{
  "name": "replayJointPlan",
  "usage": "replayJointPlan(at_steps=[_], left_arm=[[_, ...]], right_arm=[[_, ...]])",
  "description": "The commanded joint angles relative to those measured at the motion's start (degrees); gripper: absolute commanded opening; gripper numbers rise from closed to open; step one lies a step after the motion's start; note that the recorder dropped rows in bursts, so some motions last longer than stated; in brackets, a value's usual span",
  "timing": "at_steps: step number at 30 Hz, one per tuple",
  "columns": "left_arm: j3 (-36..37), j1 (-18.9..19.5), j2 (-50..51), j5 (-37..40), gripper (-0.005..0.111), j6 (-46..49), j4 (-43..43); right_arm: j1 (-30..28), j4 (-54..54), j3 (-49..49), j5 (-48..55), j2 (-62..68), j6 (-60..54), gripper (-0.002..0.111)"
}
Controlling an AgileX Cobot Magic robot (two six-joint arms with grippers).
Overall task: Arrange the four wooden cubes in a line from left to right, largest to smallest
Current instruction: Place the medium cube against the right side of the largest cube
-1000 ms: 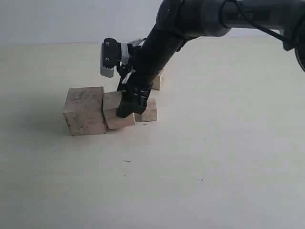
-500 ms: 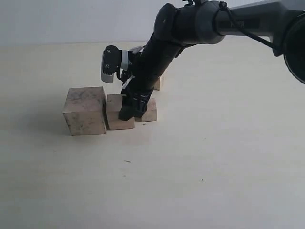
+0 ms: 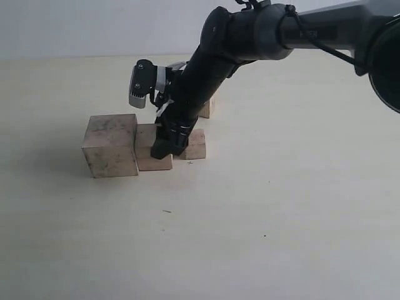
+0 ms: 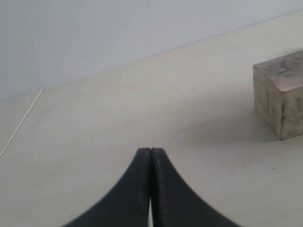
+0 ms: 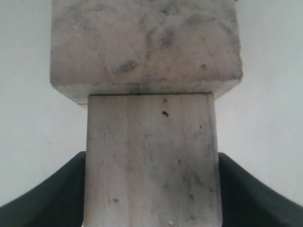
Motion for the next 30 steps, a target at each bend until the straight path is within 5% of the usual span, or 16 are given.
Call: replayJointPlan(at_steps=[1,8,18,30], left_arm=[[0.0,-0.4,-0.3,-0.8,0.000,-0.3,0.0],[0.0,-0.4,-0.3,-0.8,0.000,-0.3,0.0],[0.0,-0.4,-0.3,-0.8,0.000,-0.3,0.0],[0.0,-0.4,-0.3,-0.8,0.000,-0.3,0.0]], right_arm=[[1.0,-1.3,0.3,0.9,0.7,-0.2,0.000],[1.0,-1.4,0.3,0.9,0.7,0.0,0.011],[1.0,-1.2,0.3,1.0,0.7,1.6,0.084],[1.0,-3.8,0.3,0.5,-6.4,8.5,0.092]])
